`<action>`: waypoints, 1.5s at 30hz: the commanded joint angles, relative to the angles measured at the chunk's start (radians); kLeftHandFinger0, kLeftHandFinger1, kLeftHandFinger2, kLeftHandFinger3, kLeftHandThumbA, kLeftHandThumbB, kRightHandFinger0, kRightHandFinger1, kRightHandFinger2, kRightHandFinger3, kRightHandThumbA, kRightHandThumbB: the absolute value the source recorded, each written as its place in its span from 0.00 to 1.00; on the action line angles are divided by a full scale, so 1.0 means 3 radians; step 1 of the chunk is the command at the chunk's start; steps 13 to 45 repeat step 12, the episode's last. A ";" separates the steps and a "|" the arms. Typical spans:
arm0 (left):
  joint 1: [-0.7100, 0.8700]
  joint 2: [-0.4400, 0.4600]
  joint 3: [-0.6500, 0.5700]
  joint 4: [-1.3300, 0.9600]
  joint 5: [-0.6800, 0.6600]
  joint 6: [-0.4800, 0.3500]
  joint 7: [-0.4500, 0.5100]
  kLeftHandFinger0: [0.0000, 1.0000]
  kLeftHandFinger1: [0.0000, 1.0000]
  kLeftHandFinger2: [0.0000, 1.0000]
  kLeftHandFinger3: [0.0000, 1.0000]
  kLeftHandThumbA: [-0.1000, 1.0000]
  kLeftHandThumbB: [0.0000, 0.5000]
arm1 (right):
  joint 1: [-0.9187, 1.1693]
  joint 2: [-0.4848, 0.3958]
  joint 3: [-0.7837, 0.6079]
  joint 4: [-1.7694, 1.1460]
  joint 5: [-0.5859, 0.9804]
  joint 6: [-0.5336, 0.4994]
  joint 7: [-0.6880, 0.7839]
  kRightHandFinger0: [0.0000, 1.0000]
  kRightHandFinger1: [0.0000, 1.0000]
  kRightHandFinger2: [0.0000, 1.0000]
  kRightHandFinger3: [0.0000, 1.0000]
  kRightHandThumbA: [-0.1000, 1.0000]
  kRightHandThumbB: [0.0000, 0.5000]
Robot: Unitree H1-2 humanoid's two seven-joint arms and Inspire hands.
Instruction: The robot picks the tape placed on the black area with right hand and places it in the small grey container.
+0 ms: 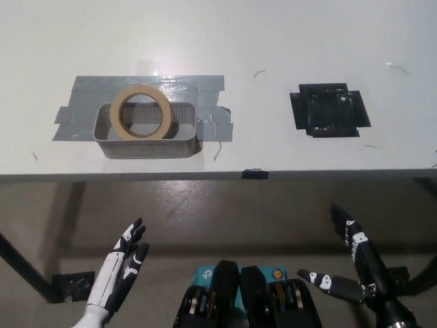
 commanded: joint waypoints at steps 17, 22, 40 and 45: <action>-0.0017 -0.0014 0.0026 0.0001 -0.0023 -0.0171 0.0111 1.00 1.00 1.00 1.00 0.98 0.20 | -0.0061 0.0022 -0.0063 -0.0039 0.0000 -0.0128 0.0073 1.00 1.00 1.00 1.00 1.00 0.40; -0.0017 -0.0014 0.0026 0.0001 -0.0023 -0.0171 0.0111 1.00 1.00 1.00 1.00 0.98 0.20 | -0.0061 0.0022 -0.0063 -0.0039 0.0000 -0.0128 0.0073 1.00 1.00 1.00 1.00 1.00 0.40; -0.0017 -0.0014 0.0026 0.0001 -0.0023 -0.0171 0.0111 1.00 1.00 1.00 1.00 0.98 0.20 | -0.0061 0.0022 -0.0063 -0.0039 0.0000 -0.0128 0.0073 1.00 1.00 1.00 1.00 1.00 0.40; -0.0017 -0.0014 0.0026 0.0001 -0.0023 -0.0171 0.0111 1.00 1.00 1.00 1.00 0.98 0.20 | -0.0061 0.0022 -0.0063 -0.0039 0.0000 -0.0128 0.0073 1.00 1.00 1.00 1.00 1.00 0.40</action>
